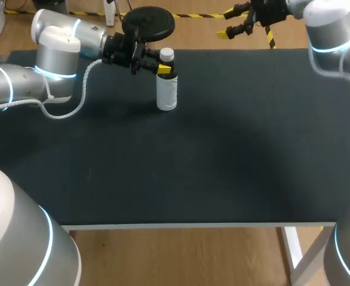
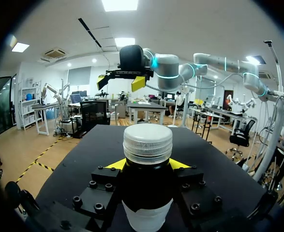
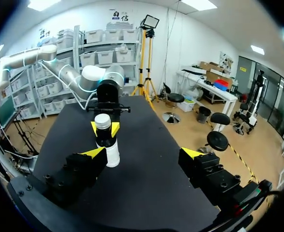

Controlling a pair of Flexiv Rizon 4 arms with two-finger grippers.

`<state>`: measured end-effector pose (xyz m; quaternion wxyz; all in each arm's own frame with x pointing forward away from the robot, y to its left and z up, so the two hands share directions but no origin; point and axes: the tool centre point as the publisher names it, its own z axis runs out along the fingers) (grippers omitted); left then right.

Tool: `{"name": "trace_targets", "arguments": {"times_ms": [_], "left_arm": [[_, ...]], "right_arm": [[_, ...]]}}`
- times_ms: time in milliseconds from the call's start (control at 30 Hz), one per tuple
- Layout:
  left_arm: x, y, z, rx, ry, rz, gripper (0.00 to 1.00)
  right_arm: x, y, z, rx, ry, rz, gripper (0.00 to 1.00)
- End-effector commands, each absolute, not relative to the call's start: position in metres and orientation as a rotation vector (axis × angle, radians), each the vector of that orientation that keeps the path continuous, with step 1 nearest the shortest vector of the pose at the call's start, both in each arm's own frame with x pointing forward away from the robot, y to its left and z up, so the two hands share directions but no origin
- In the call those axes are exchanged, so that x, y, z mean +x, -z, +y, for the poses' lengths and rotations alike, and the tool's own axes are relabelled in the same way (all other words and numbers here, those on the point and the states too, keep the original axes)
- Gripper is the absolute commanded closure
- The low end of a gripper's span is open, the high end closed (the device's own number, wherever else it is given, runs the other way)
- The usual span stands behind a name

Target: Unscrew the bottle cap

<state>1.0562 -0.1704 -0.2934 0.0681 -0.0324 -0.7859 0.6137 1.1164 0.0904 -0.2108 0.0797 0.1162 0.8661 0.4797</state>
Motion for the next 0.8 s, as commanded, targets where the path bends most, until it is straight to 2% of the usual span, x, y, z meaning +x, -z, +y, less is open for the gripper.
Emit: {"name": "trace_targets", "arguments": {"times_ms": [33,333,800], "left_arm": [[1.058,0.294,-0.170,-0.103,-1.846,-2.363,1.00],[1.058,0.294,-0.170,-0.103,-1.846,-2.363,1.00],[1.058,0.294,-0.170,-0.103,-1.846,-2.363,1.00]], "right_arm": [[1.126,0.213,0.108,0.260,-1.493,2.758,0.00],[1.117,0.217,0.132,0.260,-1.516,2.865,0.00],[1.115,0.217,0.133,0.270,-1.502,2.888,0.00]]}}
